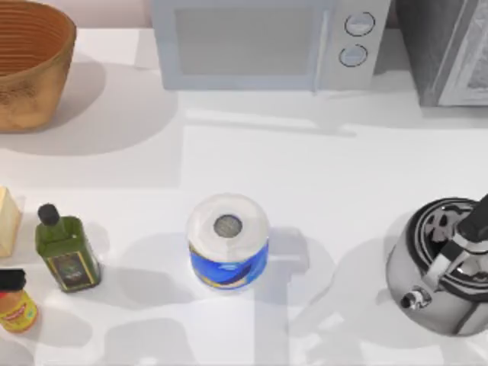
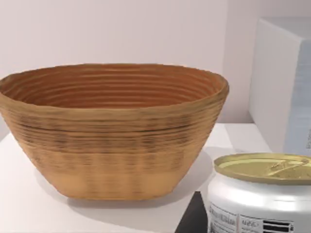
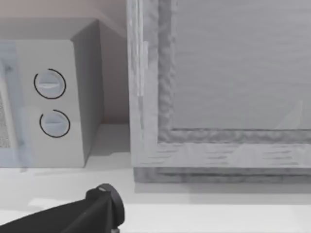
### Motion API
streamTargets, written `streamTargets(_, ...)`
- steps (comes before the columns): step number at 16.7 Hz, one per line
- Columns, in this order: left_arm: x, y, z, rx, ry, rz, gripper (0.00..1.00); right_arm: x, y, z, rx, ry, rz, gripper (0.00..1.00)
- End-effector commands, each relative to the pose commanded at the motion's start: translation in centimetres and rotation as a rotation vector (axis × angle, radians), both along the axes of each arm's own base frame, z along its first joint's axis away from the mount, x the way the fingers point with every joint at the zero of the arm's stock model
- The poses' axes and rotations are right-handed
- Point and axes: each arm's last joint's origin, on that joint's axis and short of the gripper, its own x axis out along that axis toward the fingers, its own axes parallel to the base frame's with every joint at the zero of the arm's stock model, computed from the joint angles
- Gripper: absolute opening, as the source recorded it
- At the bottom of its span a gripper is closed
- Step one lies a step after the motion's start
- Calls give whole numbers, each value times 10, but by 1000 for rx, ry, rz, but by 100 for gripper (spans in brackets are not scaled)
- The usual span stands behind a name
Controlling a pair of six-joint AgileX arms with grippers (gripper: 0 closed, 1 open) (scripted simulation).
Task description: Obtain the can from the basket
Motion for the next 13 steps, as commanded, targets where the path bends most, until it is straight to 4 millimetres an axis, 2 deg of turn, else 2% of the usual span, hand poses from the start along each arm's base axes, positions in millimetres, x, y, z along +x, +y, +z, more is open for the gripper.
streamTargets(3, 2, 0, 22, 13, -40, -58, 0, 0, 0, 0, 0, 0, 0, 100)
streamTargets(7, 20, -3, 77, 54, -127, -241, 0, 0, 0, 0, 0, 0, 0, 100)
streamTargets(10, 58, -6, 118, 96, -177, -440, 0, 0, 0, 0, 0, 0, 0, 100)
streamTargets(13, 123, -8, 135, 126, -186, -662, 0, 0, 0, 0, 0, 0, 0, 100)
